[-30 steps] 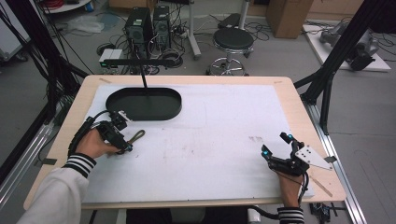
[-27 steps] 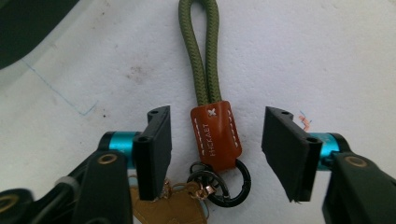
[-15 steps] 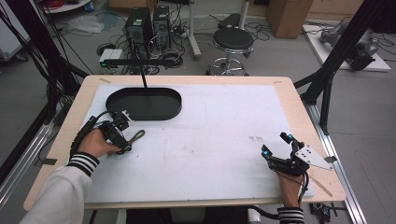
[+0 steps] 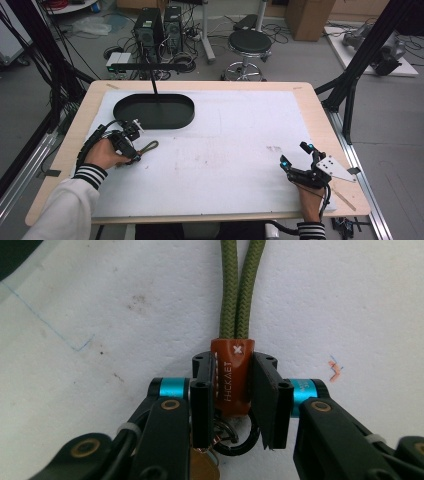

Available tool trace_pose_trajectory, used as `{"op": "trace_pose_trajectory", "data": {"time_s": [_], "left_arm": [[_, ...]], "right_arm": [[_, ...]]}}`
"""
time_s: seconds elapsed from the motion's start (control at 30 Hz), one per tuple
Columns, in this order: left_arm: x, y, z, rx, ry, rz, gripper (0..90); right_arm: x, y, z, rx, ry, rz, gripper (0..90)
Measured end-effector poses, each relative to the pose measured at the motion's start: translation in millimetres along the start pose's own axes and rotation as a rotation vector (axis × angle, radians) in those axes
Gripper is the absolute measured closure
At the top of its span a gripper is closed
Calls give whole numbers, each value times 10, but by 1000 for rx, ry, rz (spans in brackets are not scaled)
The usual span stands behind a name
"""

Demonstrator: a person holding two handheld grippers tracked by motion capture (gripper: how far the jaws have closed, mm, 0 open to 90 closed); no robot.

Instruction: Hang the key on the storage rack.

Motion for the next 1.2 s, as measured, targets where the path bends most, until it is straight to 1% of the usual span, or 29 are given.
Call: {"op": "trace_pose_trajectory", "data": {"time_s": [0.1, 0.13, 0.2, 0.23, 0.27, 0.33, 0.4, 0.47, 0.53, 0.6, 0.8, 0.83, 0.93, 1.03, 1.13, 1.2], "left_arm": [[-4, -7, 2, -6, 10, -1, 734], [-10, -10, 3, -7, 12, -6, 739], [-14, -14, -3, -16, 23, -29, 741], [-17, -15, -6, -22, 25, -32, 742], [-16, -20, -10, -28, 30, -30, 742], [-22, -25, -13, -36, 28, -4, 744], [-31, -36, -11, -45, 35, -10, 744], [-30, -59, -12, -64, 44, -10, 744], [-22, -92, -15, -93, 37, -14, 744], [-6, -137, -20, -132, 25, -23, 744], [107, -331, -33, -287, -32, -72, 745], [130, -367, -33, -316, -44, -85, 745], [198, -464, -31, -401, -84, -112, 745], [252, -543, -31, -476, -120, -153, 746], [305, -620, -36, -549, -145, -181, 746], [330, -675, -44, -608, -165, -204, 745]], "right_arm": [[2, -1, 0, 0, 0, -1, 93], [4, -2, 0, 0, 1, -3, 94], [4, -1, 0, -2, 1, -3, 93], [4, -2, 0, -2, 1, -3, 93], [4, -2, 0, -2, 1, -3, 93], [4, -1, 0, -2, 2, -3, 93], [4, -3, 0, -2, 1, -3, 93], [3, -3, 0, -2, 1, -3, 93], [4, -3, 0, 0, 1, -4, 93], [3, -2, 0, -1, -1, -3, 94], [0, -1, 0, 1, 4, -2, 94], [-7, 2, -2, -2, -4, -1, 94], [-7, 2, -2, -2, -3, 0, 94], [-6, 2, -2, -2, -3, 0, 94], [-7, 2, -2, -1, -4, 0, 93], [-7, 2, -2, -1, -4, 0, 93]]}}
Point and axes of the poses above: each handheld gripper's, and its own axes: y roughly forward along the jaws, z roughly out of its underside, x roughly to its left, the point moved 5 cm from there along y, roughly forward along the jaws, and after that the axes turned 8 degrees about -z, right-handed, at the moved point
